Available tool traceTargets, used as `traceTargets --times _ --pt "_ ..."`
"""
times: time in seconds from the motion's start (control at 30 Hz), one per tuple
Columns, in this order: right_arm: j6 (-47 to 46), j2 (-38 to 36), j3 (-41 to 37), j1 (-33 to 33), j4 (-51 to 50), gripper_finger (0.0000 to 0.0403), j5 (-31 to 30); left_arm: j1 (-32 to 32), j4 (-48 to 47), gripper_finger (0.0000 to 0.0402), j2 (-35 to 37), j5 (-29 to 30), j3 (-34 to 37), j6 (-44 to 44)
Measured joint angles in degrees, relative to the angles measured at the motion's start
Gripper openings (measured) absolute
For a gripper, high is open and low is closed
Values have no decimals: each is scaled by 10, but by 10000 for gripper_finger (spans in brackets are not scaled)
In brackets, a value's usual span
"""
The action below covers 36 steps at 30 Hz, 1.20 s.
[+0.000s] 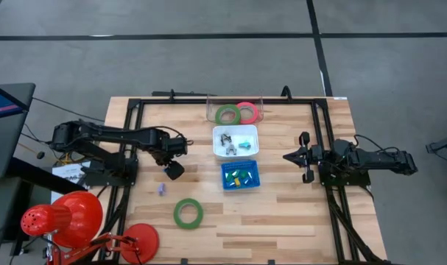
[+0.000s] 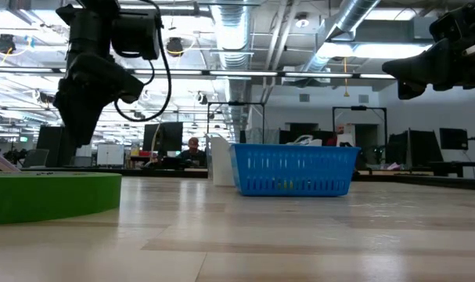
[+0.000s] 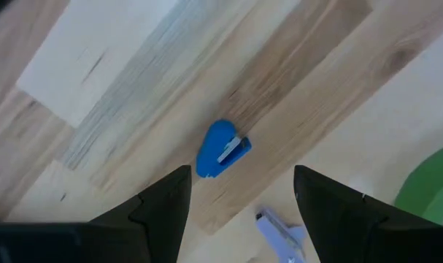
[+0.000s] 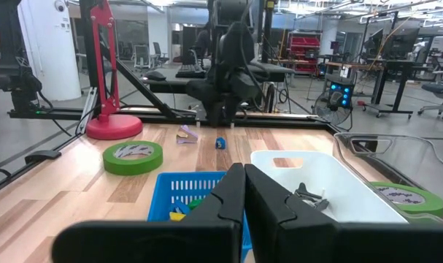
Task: Pick and place Stapler, Stapler remover, tape
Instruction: Put the blue stapler into the blue bin
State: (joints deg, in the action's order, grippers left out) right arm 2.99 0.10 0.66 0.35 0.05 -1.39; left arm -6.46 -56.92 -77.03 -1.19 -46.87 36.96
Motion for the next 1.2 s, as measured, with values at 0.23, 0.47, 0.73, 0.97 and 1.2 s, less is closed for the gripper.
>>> traceTargets --times 0.23,0.47,0.73,0.97,1.2 --pt "0 0 0 0 0 1 0 0 -16 232 0 3 1 9" --pt "0 0 0 0 0 1 0 0 -19 244 0 18 1 -9" --pt "0 0 0 0 0 1 0 0 -19 293 0 20 17 -11" --pt "0 0 0 0 0 1 0 0 36 296 0 15 63 -8" --pt "0 0 0 0 0 1 0 0 70 291 0 3 83 -11"
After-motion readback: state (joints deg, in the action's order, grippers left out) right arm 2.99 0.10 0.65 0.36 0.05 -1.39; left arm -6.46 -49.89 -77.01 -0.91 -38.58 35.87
